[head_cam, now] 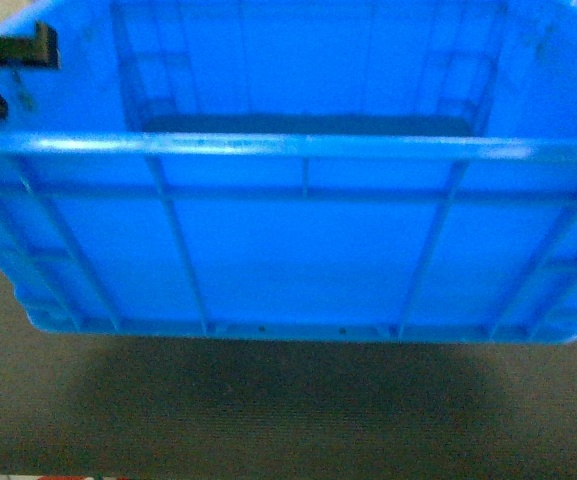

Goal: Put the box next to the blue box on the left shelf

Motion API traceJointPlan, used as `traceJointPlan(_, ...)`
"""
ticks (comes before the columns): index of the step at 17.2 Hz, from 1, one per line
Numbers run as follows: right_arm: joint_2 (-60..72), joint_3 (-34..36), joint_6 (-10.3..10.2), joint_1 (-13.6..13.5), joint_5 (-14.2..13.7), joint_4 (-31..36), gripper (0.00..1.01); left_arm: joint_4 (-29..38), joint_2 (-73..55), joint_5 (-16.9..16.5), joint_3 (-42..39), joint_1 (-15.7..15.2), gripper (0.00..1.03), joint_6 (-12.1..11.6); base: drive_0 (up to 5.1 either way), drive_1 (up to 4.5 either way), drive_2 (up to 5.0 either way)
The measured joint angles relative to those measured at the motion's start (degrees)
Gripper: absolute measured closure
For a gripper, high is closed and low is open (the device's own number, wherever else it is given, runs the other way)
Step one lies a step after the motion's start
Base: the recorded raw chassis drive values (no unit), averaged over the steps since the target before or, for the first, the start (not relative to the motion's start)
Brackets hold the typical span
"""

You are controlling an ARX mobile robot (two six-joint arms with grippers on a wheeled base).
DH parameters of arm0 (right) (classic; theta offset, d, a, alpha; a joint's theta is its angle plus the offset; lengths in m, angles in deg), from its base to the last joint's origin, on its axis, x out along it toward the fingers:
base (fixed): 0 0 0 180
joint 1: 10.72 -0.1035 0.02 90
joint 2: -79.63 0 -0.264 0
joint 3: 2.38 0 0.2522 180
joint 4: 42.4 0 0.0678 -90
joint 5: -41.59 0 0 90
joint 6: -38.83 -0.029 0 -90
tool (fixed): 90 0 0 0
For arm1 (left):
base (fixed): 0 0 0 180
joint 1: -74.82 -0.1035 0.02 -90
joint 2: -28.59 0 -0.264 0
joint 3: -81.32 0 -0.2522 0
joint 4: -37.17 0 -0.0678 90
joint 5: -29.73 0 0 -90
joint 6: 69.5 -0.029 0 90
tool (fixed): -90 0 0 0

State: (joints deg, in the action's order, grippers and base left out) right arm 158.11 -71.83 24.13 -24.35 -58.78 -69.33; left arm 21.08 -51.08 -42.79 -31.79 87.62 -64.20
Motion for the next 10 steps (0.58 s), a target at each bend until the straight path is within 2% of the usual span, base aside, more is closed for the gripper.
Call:
traceJointPlan(1, -4.57, -0.24, 1.55, -1.01, -2.08, 1.03, 0.91, 2.49, 5.27, 2.60, -1.51, 1.77, 0.91, -0.90, 0.0, 0.00, 0.0)
traceJointPlan(4, -9.11, 0.81, 3.45, -1.44, -3.69, 2.03, 0.91, 4.07, 10.32, 5.07, -4.00, 3.74, 0.91, -0.74, 0.0, 0.00, 0.0)
traceJointPlan(7, -12.85, 3.50, 3.87, -2.25, -4.66, 2.86, 0.91, 4.98, 15.47, 8.11, -7.26, 5.92, 0.91, -1.09, 0.0, 0.00, 0.0)
traceJointPlan(10, -16.68, 5.53, 3.87, -3.91, -6.78, 2.51, 0.91, 4.94, 19.19, 9.70, -9.16, 7.17, 0.91, -1.88, 0.0, 0.00, 0.0)
